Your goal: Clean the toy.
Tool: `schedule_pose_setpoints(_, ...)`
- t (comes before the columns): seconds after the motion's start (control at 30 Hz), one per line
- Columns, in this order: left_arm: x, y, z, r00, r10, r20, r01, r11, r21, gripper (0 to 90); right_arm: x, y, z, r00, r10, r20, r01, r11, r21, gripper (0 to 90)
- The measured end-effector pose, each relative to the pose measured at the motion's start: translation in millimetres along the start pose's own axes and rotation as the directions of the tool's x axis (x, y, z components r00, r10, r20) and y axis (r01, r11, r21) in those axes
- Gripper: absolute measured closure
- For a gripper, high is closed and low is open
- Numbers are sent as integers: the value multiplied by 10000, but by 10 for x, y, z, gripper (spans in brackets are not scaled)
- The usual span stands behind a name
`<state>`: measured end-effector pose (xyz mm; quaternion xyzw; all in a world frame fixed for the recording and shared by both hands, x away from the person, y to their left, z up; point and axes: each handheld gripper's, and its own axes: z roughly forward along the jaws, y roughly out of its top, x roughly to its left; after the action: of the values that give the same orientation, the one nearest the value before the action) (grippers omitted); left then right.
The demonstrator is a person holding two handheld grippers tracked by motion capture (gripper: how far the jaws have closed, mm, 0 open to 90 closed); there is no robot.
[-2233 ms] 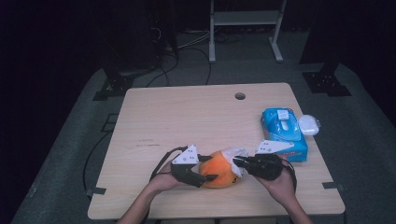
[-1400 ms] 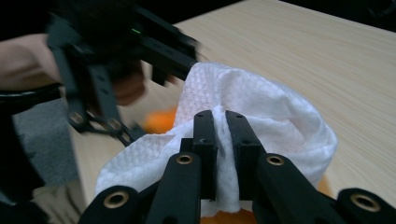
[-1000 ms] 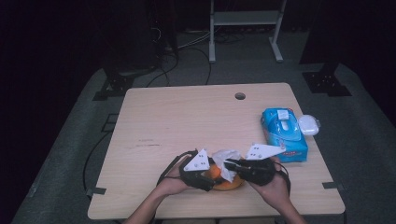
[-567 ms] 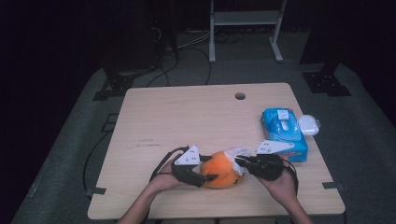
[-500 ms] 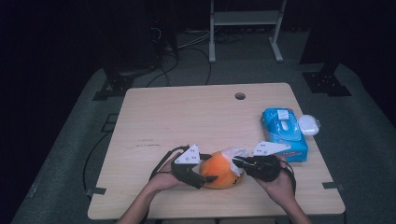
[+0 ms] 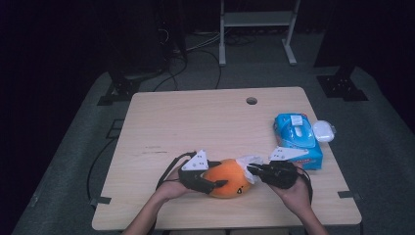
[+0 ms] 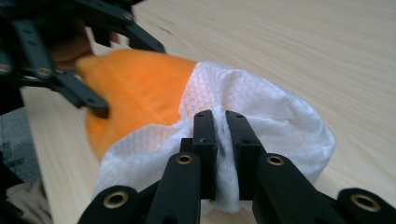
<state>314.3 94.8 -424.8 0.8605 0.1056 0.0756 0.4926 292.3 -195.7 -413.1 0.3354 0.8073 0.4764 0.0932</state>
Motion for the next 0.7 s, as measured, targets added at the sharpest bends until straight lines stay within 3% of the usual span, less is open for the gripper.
schedule_pose_setpoints(0.1, 27, -16, -8, 9999, -104, 20, 104, 9999, 0, 363, 88, 54, 4, 9991, -293, -294, 291, 9996, -70, 826)
schedule_pose_setpoints(0.2, 28, -26, -10, 10000, -71, -19, 71, 10000, 28, 367, 77, 25, 36, 9991, -276, -321, 280, 9996, 104, 826)
schedule_pose_setpoints(0.33, 44, -41, -26, 9998, -172, -30, 172, 9998, 21, 368, 4, -23, 37, 9999, -161, 36, 160, 9991, 384, 826)
schedule_pose_setpoints(0.37, 49, -48, -37, 9998, -222, -11, 222, 9998, 17, 368, -11, -24, 12, 10000, 77, -28, -76, 9996, 257, 826)
schedule_pose_setpoints(0.5, 48, -54, -43, 9996, -269, -5, 269, 9996, 0, 368, 97, 69, 0, 9990, -186, -416, 184, 9998, -55, 826)
schedule_pose_setpoints(0.6, 57, -60, -38, 9995, -306, 34, 306, 9995, -22, 367, 112, 57, 43, 9986, -377, -361, 382, 9992, 135, 825)
schedule_pose_setpoints(0.67, 69, -69, -27, 9993, -379, 22, 379, 9993, -38, 368, 44, 9, 69, 9983, -558, 183, 546, 9967, 604, 823)
schedule_pose_setpoints(0.7, 69, -69, -27, 9993, -383, 19, 383, 9993, -48, 368, 11, -3, 59, 9993, -327, 186, 315, 9975, 630, 824)
